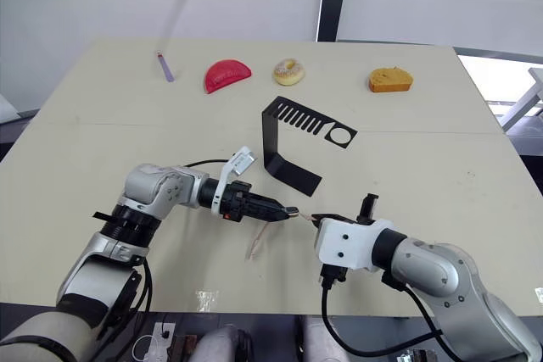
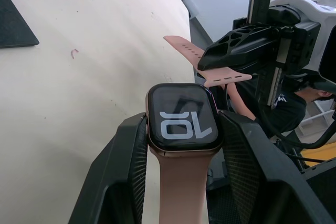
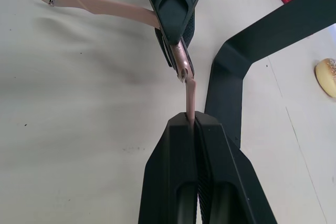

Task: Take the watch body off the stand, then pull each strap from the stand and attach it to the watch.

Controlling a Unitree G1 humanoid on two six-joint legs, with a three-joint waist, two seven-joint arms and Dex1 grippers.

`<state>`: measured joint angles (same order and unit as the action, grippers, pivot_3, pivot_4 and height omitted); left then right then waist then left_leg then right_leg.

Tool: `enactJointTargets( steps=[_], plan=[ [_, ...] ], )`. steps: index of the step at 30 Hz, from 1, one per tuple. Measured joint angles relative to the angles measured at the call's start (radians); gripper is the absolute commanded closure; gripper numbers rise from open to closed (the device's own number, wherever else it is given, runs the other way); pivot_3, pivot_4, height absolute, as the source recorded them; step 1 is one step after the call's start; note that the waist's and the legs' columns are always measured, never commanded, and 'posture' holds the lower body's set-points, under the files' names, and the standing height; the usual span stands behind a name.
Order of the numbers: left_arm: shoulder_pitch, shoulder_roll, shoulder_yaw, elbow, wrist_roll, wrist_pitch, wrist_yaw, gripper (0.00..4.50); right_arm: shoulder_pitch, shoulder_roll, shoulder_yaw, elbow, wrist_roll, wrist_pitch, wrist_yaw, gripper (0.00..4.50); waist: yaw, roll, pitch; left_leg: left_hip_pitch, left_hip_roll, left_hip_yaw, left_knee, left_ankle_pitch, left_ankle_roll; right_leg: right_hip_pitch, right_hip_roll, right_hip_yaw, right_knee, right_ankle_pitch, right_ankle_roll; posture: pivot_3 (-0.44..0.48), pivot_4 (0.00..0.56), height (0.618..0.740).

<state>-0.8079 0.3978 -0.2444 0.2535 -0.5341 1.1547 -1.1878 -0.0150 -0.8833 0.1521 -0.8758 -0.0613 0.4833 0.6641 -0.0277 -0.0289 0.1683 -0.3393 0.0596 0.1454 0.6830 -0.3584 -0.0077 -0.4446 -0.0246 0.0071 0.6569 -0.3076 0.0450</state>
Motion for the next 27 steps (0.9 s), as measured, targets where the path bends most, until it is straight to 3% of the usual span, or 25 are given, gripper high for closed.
enactJointTargets(
  steps=[27],
  plan=[
    [0.0, -0.024, 0.031, 0.0, -0.01, 0.001, 0.028, 2.91, -0.011, 0.001, -0.001, 0.011, -0.001, 0.003, 0.009, 4.5, 0.0, 0.0, 0.0, 0.0, 0.0, 0.0, 0.0, 0.0, 0.0, 0.0, 0.0, 0.0, 0.001, 0.0, 0.0, 0.0, 0.15, 0.737]
  ],
)
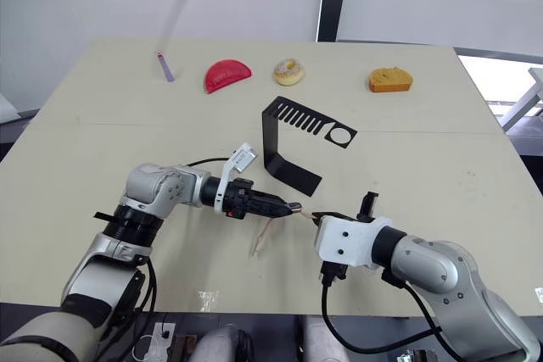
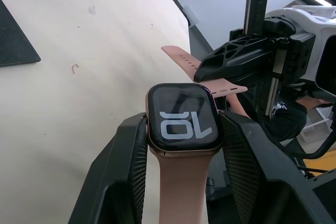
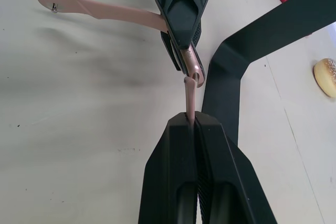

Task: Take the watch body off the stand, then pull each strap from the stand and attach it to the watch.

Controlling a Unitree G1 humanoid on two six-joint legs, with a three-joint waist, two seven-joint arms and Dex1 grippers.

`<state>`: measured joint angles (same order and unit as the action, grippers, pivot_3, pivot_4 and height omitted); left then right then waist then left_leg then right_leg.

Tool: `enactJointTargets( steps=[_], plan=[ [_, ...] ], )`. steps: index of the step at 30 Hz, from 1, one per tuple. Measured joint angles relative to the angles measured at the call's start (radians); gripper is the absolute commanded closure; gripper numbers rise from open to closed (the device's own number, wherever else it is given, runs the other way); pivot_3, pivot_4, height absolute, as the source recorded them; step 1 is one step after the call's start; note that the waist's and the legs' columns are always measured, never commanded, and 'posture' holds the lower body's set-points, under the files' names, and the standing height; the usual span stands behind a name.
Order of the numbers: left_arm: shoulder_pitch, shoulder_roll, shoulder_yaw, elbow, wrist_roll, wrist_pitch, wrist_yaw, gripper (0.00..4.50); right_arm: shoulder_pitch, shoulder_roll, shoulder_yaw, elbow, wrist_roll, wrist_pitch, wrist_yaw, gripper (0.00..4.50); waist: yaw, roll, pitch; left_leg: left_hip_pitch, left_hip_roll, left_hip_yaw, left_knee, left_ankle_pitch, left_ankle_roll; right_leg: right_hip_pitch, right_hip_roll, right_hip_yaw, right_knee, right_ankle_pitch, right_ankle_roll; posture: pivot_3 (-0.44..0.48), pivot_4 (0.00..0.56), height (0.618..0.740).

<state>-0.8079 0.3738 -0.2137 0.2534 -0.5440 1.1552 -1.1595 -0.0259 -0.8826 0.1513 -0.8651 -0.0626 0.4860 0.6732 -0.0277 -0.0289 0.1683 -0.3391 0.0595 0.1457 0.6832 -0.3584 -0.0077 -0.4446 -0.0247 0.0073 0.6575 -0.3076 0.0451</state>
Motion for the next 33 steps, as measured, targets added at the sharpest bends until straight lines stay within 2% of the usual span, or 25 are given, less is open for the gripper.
enactJointTargets(
  steps=[33],
  plan=[
    [0.0, 0.012, -0.001, 0.0, 0.0, -0.014, 0.001, 2.91, -0.024, 0.004, -0.004, 0.0, 0.002, 0.015, 0.0, 4.5, 0.0, 0.0, 0.0, 0.0, 0.0, 0.0, 0.0, 0.0, 0.0, 0.0, 0.0, 0.0, 0.0, 0.0, 0.0, 0.0, 0.15, 0.737]
  ],
)
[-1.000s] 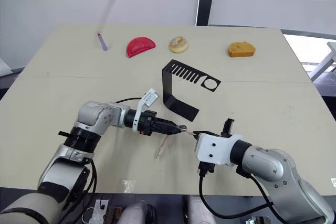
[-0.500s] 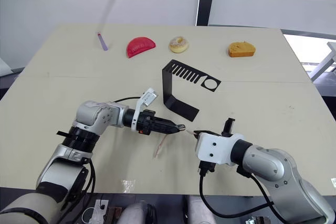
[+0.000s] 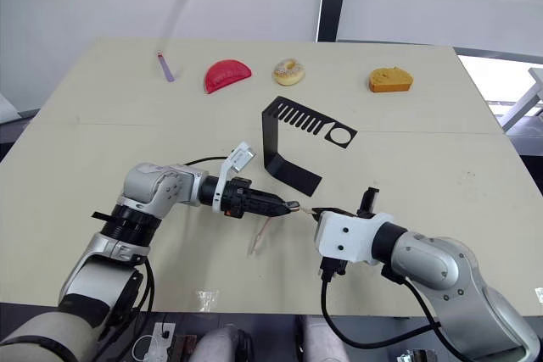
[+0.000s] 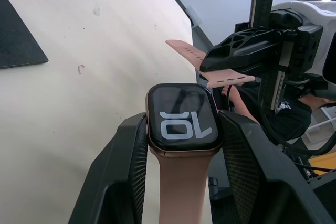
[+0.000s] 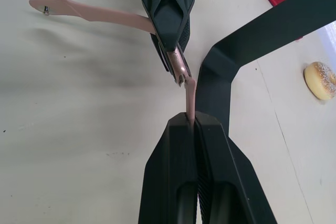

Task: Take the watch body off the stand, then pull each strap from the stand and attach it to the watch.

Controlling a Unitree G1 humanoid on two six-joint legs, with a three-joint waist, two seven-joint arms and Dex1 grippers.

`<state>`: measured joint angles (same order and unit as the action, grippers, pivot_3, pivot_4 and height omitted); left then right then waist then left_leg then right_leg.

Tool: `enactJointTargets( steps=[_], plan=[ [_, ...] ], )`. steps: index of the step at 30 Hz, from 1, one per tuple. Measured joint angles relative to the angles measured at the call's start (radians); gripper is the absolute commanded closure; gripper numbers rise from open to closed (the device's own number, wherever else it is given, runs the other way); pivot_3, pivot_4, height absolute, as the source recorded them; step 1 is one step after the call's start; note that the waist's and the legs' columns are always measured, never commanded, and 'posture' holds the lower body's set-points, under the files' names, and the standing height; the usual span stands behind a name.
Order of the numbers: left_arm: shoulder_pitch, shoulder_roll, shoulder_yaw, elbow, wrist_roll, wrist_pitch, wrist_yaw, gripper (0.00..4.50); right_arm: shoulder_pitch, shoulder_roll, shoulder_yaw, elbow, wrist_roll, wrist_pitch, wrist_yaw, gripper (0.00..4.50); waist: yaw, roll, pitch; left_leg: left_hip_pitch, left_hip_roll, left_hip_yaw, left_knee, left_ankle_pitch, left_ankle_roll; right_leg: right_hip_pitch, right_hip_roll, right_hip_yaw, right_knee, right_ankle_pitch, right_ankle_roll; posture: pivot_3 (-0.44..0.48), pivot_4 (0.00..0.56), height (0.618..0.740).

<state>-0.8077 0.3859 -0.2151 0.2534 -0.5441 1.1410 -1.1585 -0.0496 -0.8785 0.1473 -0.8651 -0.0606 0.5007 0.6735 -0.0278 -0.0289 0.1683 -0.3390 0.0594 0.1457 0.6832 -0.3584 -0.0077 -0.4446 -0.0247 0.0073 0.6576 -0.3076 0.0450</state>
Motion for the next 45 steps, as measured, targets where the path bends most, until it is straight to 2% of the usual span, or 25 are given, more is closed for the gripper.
enactJointTargets(
  steps=[45],
  plan=[
    [0.0, -0.015, 0.002, 0.0, 0.0, 0.003, 0.005, 2.91, 0.008, 0.005, 0.001, 0.0, 0.0, 0.004, 0.0, 4.5, 0.0, 0.0, 0.0, 0.0, 0.0, 0.0, 0.0, 0.0, 0.0, 0.0, 0.0, 0.0, 0.0, 0.0, 0.0, 0.0, 0.15, 0.737]
  ],
)
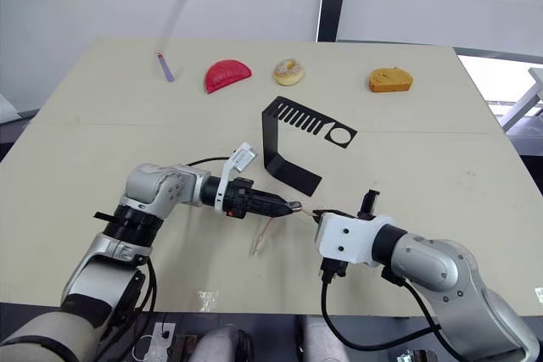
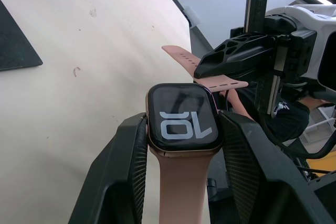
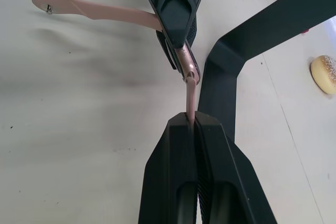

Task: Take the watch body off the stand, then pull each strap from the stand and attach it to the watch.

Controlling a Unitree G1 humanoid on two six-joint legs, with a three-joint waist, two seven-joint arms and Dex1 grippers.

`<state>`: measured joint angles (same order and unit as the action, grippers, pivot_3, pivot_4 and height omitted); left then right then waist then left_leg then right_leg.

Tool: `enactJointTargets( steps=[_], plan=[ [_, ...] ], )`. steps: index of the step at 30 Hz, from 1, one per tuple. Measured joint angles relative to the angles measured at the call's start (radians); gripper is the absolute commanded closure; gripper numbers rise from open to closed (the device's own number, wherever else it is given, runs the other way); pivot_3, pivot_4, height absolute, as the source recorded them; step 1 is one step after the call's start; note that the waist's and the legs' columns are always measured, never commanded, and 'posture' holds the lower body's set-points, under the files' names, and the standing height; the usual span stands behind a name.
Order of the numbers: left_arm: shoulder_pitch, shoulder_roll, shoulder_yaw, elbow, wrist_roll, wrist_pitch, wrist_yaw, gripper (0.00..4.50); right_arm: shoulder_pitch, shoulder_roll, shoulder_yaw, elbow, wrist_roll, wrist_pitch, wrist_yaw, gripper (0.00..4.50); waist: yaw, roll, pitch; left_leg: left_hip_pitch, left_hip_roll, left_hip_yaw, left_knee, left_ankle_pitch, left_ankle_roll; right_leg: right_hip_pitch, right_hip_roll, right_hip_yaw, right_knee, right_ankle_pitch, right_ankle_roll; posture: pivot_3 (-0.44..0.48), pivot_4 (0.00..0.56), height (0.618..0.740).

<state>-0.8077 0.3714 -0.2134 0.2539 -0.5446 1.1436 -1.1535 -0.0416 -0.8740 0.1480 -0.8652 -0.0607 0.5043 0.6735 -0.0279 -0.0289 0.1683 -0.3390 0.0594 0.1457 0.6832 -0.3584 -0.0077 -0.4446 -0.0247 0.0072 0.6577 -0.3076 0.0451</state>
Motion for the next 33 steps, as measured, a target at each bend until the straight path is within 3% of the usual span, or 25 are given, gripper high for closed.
enactJointTargets(
  steps=[33],
  plan=[
    [0.0, -0.027, 0.051, -0.006, -0.021, 0.057, 0.059, 2.91, -0.06, 0.017, 0.042, 0.014, -0.055, 0.027, 0.011, 4.5, 0.0, 0.0, 0.0, 0.0, 0.0, 0.0, 0.0, 0.0, 0.0, 0.0, 0.0, 0.0, 0.0, 0.0, 0.0, 0.0, 0.15, 0.737]
  ],
)
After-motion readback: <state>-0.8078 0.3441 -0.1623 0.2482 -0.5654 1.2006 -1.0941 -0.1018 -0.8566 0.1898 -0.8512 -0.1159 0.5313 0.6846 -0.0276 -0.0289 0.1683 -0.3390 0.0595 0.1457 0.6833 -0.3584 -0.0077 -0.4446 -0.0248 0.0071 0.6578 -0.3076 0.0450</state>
